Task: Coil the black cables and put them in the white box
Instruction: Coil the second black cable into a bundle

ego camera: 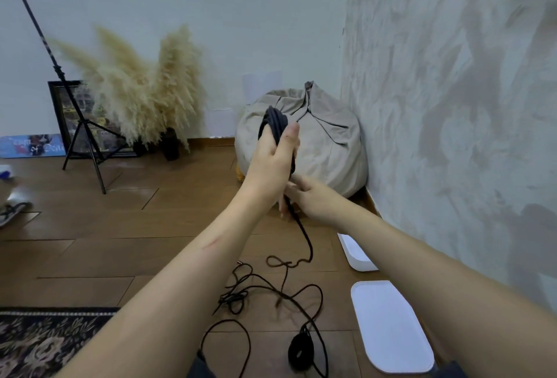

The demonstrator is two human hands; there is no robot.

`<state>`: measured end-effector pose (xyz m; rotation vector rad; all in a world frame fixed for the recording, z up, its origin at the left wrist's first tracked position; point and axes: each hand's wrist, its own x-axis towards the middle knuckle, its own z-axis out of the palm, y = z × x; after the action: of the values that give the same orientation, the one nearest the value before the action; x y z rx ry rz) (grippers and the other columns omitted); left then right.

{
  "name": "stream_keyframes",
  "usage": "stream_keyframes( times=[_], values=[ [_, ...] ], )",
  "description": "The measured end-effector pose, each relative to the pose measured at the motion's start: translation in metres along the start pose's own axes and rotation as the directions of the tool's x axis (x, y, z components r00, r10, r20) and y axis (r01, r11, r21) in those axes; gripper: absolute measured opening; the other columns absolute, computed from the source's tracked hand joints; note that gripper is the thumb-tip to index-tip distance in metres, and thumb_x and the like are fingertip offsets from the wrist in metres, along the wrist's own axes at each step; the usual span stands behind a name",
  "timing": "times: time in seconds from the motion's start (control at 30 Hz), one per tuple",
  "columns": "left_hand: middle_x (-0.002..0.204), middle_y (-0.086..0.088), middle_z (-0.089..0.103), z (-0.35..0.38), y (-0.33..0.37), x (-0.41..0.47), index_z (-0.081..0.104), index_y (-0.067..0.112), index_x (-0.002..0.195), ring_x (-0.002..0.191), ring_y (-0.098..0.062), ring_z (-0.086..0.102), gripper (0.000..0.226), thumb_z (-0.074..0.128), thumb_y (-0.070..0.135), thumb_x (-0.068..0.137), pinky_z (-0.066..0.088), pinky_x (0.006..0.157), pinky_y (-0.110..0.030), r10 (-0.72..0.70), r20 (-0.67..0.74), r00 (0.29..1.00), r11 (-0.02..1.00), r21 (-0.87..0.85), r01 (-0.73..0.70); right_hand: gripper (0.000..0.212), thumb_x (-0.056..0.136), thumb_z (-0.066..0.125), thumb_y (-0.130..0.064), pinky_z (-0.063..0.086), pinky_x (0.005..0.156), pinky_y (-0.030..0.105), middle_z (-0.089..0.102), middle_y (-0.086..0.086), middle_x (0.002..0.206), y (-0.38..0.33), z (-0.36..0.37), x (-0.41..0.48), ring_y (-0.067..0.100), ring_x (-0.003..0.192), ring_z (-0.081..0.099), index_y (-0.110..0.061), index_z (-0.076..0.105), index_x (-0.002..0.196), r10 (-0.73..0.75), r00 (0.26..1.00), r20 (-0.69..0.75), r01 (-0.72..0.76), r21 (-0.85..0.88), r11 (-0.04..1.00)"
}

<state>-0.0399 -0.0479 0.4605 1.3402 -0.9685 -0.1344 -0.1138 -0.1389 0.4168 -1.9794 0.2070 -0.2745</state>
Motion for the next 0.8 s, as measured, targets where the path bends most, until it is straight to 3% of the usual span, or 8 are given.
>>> stream_keyframes(
  times=[0.07, 0.13, 0.3, 0.43, 0.53, 0.63, 0.7, 0.8],
  values=[
    [0.121, -0.012, 0.063, -0.003, -0.005, 0.004, 0.049, 0.005, 0.132, 0.126, -0.029, 0.053, 0.062, 0.048, 0.058, 0.099, 0.042, 0.108, -0.041, 0.023, -0.073, 0.997, 0.995, 0.097, -0.016, 0.019, 0.107, 0.046, -0.017, 0.055, 0.067, 0.028, 0.067, 0.01, 0.083, -0.003, 0.006, -0.001, 0.016, 0.069, 0.064, -0.006, 0.06, 0.114, 0.08, 0.992, 0.096, -0.081, 0.007, 0.997],
    [0.133, 0.008, 0.046, -0.01, -0.006, 0.007, 0.037, -0.003, 0.147, 0.12, -0.002, 0.045, 0.065, 0.046, 0.046, 0.106, 0.032, 0.101, -0.02, 0.079, -0.135, 0.988, 0.962, 0.27, -0.04, 0.021, 0.103, 0.055, -0.02, 0.055, 0.065, 0.028, 0.07, 0.01, 0.085, -0.009, 0.008, -0.006, 0.017, 0.068, 0.064, -0.004, 0.064, 0.113, 0.134, 0.968, 0.213, -0.13, -0.033, 0.991],
    [0.11, 0.003, 0.056, -0.041, -0.034, 0.01, 0.041, 0.0, 0.14, 0.104, -0.02, 0.058, 0.056, 0.044, 0.044, 0.106, 0.037, 0.08, -0.027, 0.087, -0.164, 0.983, 0.863, 0.505, 0.008, 0.02, 0.101, 0.055, -0.016, 0.048, 0.061, 0.024, 0.061, 0.002, 0.07, -0.026, -0.018, -0.007, 0.011, 0.06, 0.054, -0.005, 0.066, 0.114, 0.052, 0.994, 0.101, -0.021, -0.284, 0.959],
    [0.115, 0.0, 0.059, -0.036, -0.045, 0.003, 0.047, 0.004, 0.133, 0.11, -0.02, 0.057, 0.055, 0.044, 0.051, 0.104, 0.042, 0.084, -0.035, -0.085, -0.054, 0.995, 0.858, 0.504, 0.101, 0.018, 0.099, 0.057, -0.021, 0.044, 0.071, 0.033, 0.062, -0.008, 0.068, -0.038, -0.032, -0.001, 0.009, 0.066, 0.054, -0.017, 0.074, 0.1, -0.216, 0.976, -0.009, 0.161, -0.636, 0.755],
    [0.127, -0.007, 0.062, -0.023, -0.043, -0.001, 0.048, 0.012, 0.143, 0.122, -0.024, 0.057, 0.081, 0.035, 0.073, 0.092, 0.046, 0.105, -0.046, -0.214, 0.066, 0.975, 0.917, 0.358, 0.177, 0.007, 0.096, 0.062, -0.023, 0.045, 0.072, 0.034, 0.07, -0.006, 0.069, -0.042, -0.038, -0.002, 0.012, 0.071, 0.062, -0.022, 0.069, 0.095, -0.306, 0.943, -0.129, 0.195, -0.53, 0.825],
    [0.084, -0.002, 0.059, -0.012, -0.035, -0.005, 0.065, 0.027, 0.114, 0.081, -0.016, 0.058, 0.047, 0.033, 0.06, 0.104, 0.051, 0.083, -0.041, -0.223, 0.16, 0.962, 0.968, 0.156, 0.198, 0.006, 0.094, 0.066, -0.012, 0.05, 0.083, 0.03, 0.074, 0.004, 0.074, -0.045, -0.05, -0.01, 0.018, 0.079, 0.07, -0.009, 0.065, 0.1, -0.285, 0.943, -0.17, 0.235, -0.264, 0.935],
    [0.077, -0.001, 0.046, -0.003, -0.027, -0.009, 0.063, 0.028, 0.099, 0.072, -0.017, 0.044, 0.042, 0.027, 0.048, 0.11, 0.044, 0.072, -0.033, -0.221, 0.207, 0.953, 0.975, 0.035, 0.219, 0.01, 0.094, 0.066, -0.007, 0.052, 0.078, 0.022, 0.075, 0.013, 0.078, -0.048, -0.055, -0.016, 0.02, 0.078, 0.071, -0.003, 0.064, 0.104, -0.264, 0.951, -0.159, 0.237, -0.173, 0.956],
    [0.081, 0.002, 0.038, 0.01, -0.018, -0.015, 0.052, 0.046, 0.125, 0.07, -0.014, 0.036, 0.037, 0.018, 0.042, 0.112, 0.034, 0.068, -0.03, -0.203, 0.287, 0.936, 0.967, -0.095, 0.239, 0.012, 0.095, 0.064, -0.002, 0.044, 0.063, 0.01, 0.071, 0.019, 0.077, -0.052, -0.058, -0.023, 0.007, 0.065, 0.065, 0.003, 0.063, 0.106, -0.238, 0.959, -0.156, 0.221, -0.117, 0.968]
  ],
)
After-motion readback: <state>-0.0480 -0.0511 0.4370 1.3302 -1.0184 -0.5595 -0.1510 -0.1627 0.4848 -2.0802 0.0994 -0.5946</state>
